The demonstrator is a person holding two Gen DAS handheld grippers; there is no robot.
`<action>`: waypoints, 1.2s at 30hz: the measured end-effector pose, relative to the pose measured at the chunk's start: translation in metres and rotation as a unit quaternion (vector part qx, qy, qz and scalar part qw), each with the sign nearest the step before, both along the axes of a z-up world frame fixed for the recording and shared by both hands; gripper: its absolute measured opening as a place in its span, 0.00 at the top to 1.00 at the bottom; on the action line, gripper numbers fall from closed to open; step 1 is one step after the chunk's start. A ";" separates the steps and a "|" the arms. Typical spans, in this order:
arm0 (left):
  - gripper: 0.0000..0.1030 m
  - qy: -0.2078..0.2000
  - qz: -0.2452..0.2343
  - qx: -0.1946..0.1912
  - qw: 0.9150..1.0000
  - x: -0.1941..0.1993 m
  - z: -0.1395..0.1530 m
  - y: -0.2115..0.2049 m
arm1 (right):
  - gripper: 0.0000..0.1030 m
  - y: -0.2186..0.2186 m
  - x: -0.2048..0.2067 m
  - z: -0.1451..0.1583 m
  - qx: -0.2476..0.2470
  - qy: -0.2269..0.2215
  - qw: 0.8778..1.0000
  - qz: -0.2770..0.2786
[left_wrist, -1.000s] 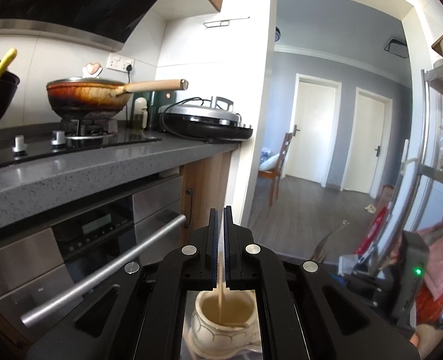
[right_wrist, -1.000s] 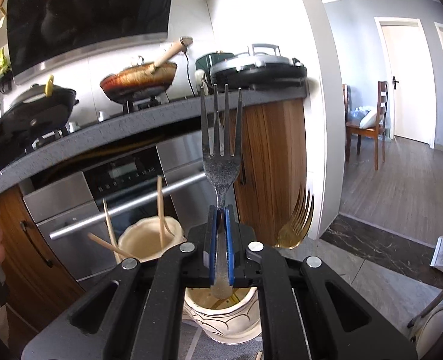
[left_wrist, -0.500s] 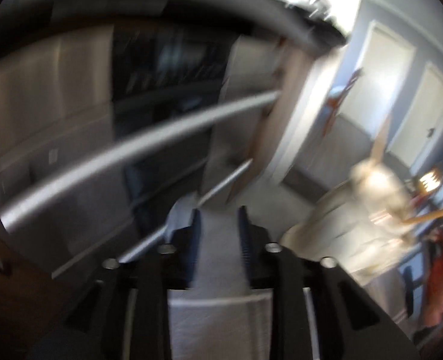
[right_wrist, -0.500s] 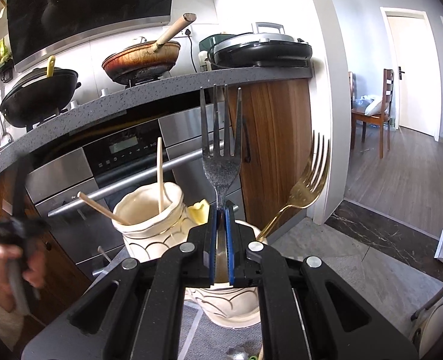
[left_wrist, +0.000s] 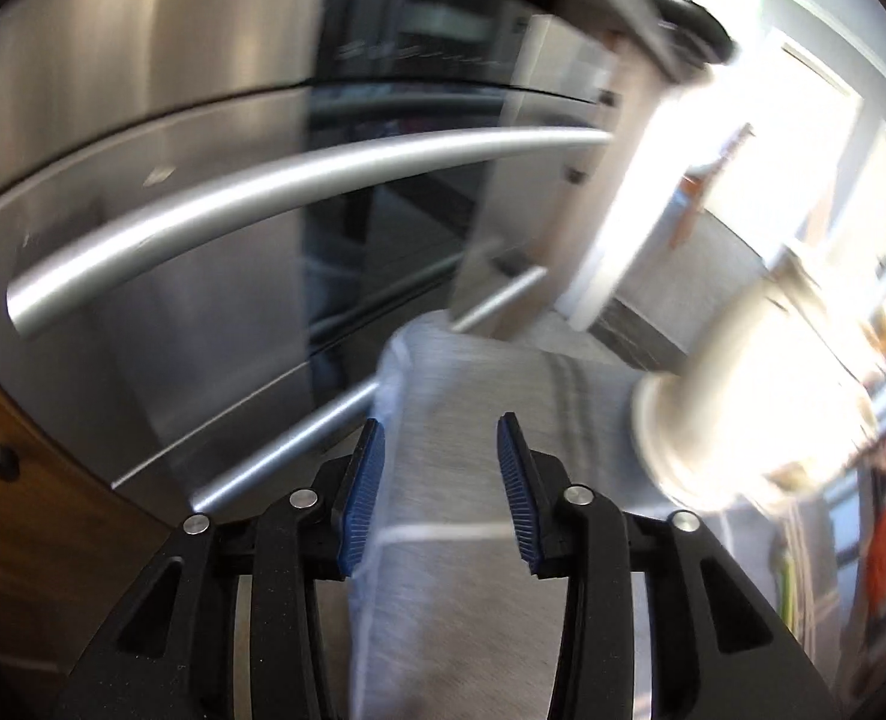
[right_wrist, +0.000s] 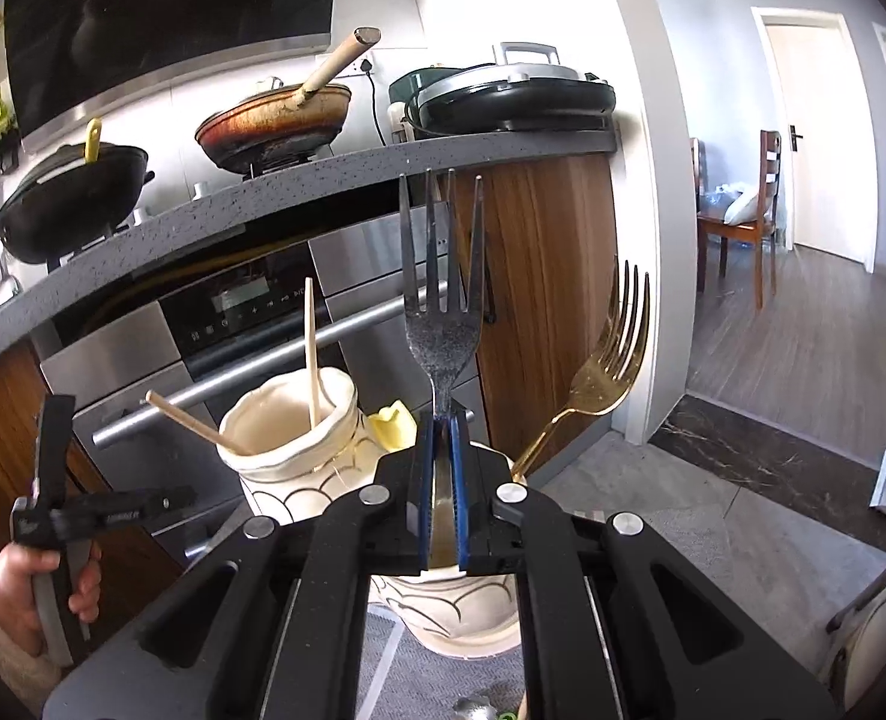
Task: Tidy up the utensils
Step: 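Lower the silver fork into the shorter pot and open the right tool, then grasp a wooden chopstick with the left tool while the right tool grasps another chopstick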
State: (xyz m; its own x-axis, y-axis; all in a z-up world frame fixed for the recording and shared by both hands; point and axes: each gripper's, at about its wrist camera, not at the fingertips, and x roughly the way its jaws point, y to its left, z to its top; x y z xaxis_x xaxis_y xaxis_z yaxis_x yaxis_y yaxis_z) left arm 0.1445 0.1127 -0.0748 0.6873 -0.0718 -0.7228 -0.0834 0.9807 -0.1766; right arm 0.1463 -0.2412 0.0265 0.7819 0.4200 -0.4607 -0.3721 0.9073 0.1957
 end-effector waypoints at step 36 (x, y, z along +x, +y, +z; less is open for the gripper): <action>0.81 0.080 -0.297 0.005 0.951 -0.059 -0.027 -0.257 | 0.68 -0.034 -0.010 -0.005 0.010 0.041 0.999 0.007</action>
State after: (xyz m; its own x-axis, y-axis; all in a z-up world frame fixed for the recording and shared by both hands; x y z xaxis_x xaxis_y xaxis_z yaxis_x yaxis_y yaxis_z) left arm 0.0851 -0.1446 -0.1014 0.4092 -0.4054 -0.8175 0.4616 0.8648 -0.1978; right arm 0.1366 -0.2753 0.0212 0.7360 0.4409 -0.5137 -0.3671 0.8975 0.2443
